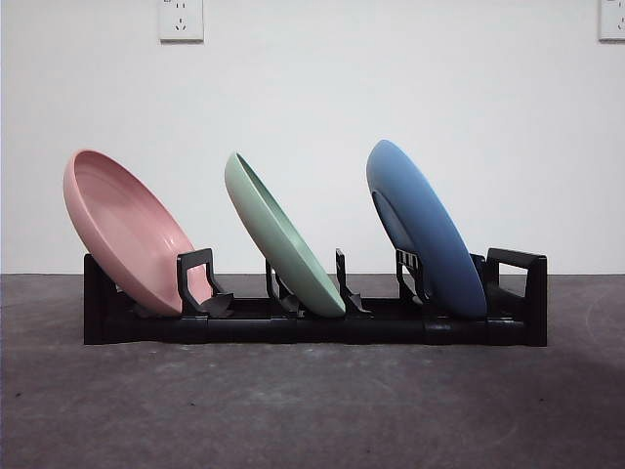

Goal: Place the plate

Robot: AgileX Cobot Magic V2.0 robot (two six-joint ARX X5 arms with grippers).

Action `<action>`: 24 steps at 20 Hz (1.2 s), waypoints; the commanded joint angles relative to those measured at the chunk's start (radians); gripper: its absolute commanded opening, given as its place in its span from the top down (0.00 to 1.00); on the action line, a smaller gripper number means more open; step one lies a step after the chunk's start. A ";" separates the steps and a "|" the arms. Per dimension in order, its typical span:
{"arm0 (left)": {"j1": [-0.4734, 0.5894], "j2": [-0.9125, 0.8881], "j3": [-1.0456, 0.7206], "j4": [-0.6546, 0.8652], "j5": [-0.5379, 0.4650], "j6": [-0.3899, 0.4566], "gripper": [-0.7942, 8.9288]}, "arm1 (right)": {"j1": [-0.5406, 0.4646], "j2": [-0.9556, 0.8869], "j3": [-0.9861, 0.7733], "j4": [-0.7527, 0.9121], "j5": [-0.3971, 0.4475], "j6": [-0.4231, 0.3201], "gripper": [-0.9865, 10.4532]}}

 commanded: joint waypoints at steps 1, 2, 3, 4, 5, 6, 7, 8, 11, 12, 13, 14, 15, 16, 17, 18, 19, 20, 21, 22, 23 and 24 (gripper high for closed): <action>0.001 -0.002 -0.015 0.072 0.004 -0.116 0.91 | 0.002 0.001 -0.004 0.087 -0.009 0.115 0.89; 0.001 -0.002 -0.015 0.094 0.004 -0.140 0.91 | 0.002 0.001 -0.004 0.114 -0.009 0.132 0.89; 0.001 -0.002 -0.015 0.119 0.004 -0.169 0.91 | 0.002 0.001 -0.004 0.153 -0.008 0.138 0.89; 0.001 -0.002 -0.015 0.156 0.004 -0.203 0.91 | 0.002 0.001 -0.004 0.190 -0.008 0.138 0.89; 0.001 -0.002 -0.015 0.190 0.004 -0.228 0.91 | 0.002 0.001 -0.004 0.222 -0.008 0.138 0.89; 0.001 -0.002 -0.015 0.232 0.004 -0.255 0.91 | 0.002 0.001 -0.004 0.259 -0.009 0.138 0.89; 0.001 -0.002 -0.014 0.278 0.004 -0.275 0.91 | 0.002 0.001 -0.004 0.291 -0.009 0.138 0.89; 0.001 -0.002 -0.014 0.314 0.004 -0.278 0.91 | 0.002 0.001 -0.004 0.319 -0.009 0.138 0.89; 0.001 -0.002 -0.014 0.414 0.004 -0.270 0.91 | 0.002 0.001 -0.004 0.396 -0.009 0.138 0.89; 0.001 -0.002 -0.014 0.440 0.004 -0.270 0.91 | 0.002 0.001 -0.004 0.416 -0.009 0.138 0.89; 0.001 -0.002 -0.014 0.462 0.004 -0.271 0.91 | 0.002 0.001 -0.004 0.438 -0.009 0.138 0.89; 0.001 -0.002 -0.014 0.478 0.004 -0.272 0.91 | 0.002 0.001 -0.004 0.456 -0.009 0.142 0.89; 0.001 -0.002 -0.013 0.493 0.004 -0.272 0.91 | 0.002 0.001 -0.004 0.472 -0.009 0.154 0.90; 0.001 -0.002 -0.013 0.509 0.004 -0.277 0.91 | 0.002 0.001 -0.003 0.488 -0.009 0.171 0.90; 0.001 -0.002 -0.010 0.515 0.004 -0.285 0.91 | 0.002 0.001 -0.003 0.497 -0.009 0.193 0.90; 0.001 -0.002 -0.003 0.511 0.004 -0.305 0.91 | 0.002 0.001 0.002 0.494 -0.009 0.230 0.90; 0.001 -0.002 0.010 0.501 0.004 -0.339 0.91 | 0.002 0.001 0.014 0.472 -0.010 0.274 0.90; 0.001 0.000 0.024 0.488 0.004 -0.374 0.91 | 0.002 0.002 0.030 0.439 -0.015 0.309 0.90; 0.001 0.002 0.049 0.453 0.004 -0.404 0.91 | 0.002 0.003 0.056 0.385 -0.025 0.340 0.90; 0.001 0.005 0.083 0.397 0.005 -0.418 0.91 | 0.002 0.010 0.087 0.319 -0.031 0.361 0.90; 0.001 0.010 0.118 0.340 0.004 -0.420 0.91 | 0.002 0.019 0.118 0.257 -0.037 0.375 0.90; 0.001 0.020 0.164 0.265 0.005 -0.416 0.91 | 0.002 0.031 0.159 0.184 -0.050 0.379 0.90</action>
